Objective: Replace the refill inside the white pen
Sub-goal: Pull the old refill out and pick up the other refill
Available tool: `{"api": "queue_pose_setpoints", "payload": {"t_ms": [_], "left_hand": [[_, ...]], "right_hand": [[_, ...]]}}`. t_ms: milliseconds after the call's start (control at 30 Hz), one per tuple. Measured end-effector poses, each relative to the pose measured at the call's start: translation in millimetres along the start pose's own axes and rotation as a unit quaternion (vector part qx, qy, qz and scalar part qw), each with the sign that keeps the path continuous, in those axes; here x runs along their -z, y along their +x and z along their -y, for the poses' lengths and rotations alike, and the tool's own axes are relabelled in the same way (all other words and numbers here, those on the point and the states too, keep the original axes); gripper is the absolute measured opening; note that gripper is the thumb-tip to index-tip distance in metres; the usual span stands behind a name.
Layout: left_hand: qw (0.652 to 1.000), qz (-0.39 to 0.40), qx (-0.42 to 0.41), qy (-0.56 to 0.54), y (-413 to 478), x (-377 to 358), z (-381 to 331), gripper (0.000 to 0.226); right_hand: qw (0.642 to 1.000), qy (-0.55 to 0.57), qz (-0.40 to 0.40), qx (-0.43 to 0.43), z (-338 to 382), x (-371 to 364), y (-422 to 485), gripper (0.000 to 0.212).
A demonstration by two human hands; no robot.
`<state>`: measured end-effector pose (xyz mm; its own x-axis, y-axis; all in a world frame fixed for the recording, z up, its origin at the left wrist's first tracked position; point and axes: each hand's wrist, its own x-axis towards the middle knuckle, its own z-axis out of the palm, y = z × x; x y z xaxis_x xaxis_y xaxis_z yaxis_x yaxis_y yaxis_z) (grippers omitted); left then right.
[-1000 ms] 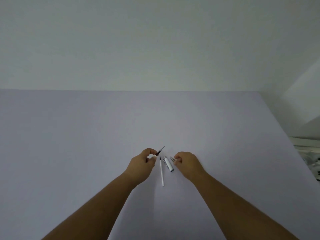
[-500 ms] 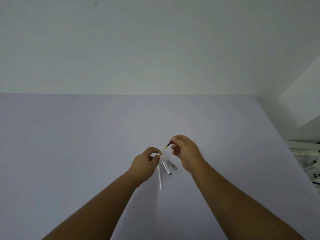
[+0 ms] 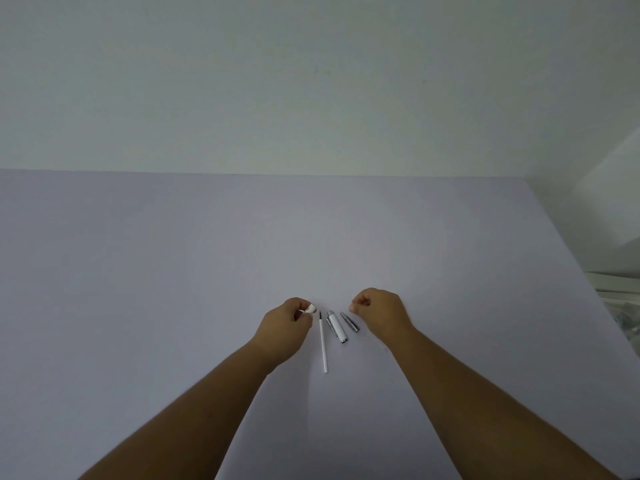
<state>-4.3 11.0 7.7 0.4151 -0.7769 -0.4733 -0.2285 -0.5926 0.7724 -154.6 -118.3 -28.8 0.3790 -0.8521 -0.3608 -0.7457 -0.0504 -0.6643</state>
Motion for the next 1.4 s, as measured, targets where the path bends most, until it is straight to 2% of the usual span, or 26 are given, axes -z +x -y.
{"api": "queue_pose_setpoints", "payload": {"t_ms": [467,600,667,767,867,933,1067,1167,1267,1400], "left_hand": [[1.0,0.007,-0.018,0.008,1.9,0.2,1.6,0.013],[0.999,-0.016,-0.022,0.033,1.1,5.0,4.9,0.014],[0.998,-0.034,-0.022,0.038,0.7,7.7,5.8,0.014],[0.996,-0.058,-0.027,0.058,-0.4,11.0,6.2,0.016],[0.995,-0.071,-0.028,0.066,-3.5,14.1,8.0,0.016],[0.995,-0.073,-0.025,0.063,-5.9,16.9,11.2,0.016],[0.995,-0.069,-0.014,0.07,-11.0,20.6,19.6,0.016],[0.995,-0.067,-0.009,0.072,-14.9,21.1,25.4,0.01],[0.995,-0.066,-0.013,0.071,-17.1,21.7,27.2,0.006],[0.994,-0.057,-0.02,0.09,-18.0,21.2,23.4,0.008]], "right_hand": [[1.0,-0.021,-0.001,0.013,-7.3,-1.9,-2.7,0.01],[0.999,-0.022,-0.008,0.026,10.1,-2.0,-12.9,0.007],[0.999,-0.022,0.023,0.028,24.3,-9.8,-23.9,0.012],[0.983,-0.159,0.075,0.058,38.2,-31.7,-40.7,0.022],[0.946,-0.294,0.065,0.121,38.3,-50.9,-54.3,0.033],[0.934,-0.325,0.042,0.141,37.1,-58.6,-62.0,0.034],[0.94,-0.327,0.038,0.089,42.2,-64.9,-71.7,0.023],[0.967,-0.25,0.039,0.034,46.7,-63.1,-73.1,0.021],[0.998,-0.063,0.007,-0.013,51.4,-53.2,-68.2,0.017],[0.98,0.187,-0.038,-0.049,58.7,-33.7,-63.6,0.009]]}}
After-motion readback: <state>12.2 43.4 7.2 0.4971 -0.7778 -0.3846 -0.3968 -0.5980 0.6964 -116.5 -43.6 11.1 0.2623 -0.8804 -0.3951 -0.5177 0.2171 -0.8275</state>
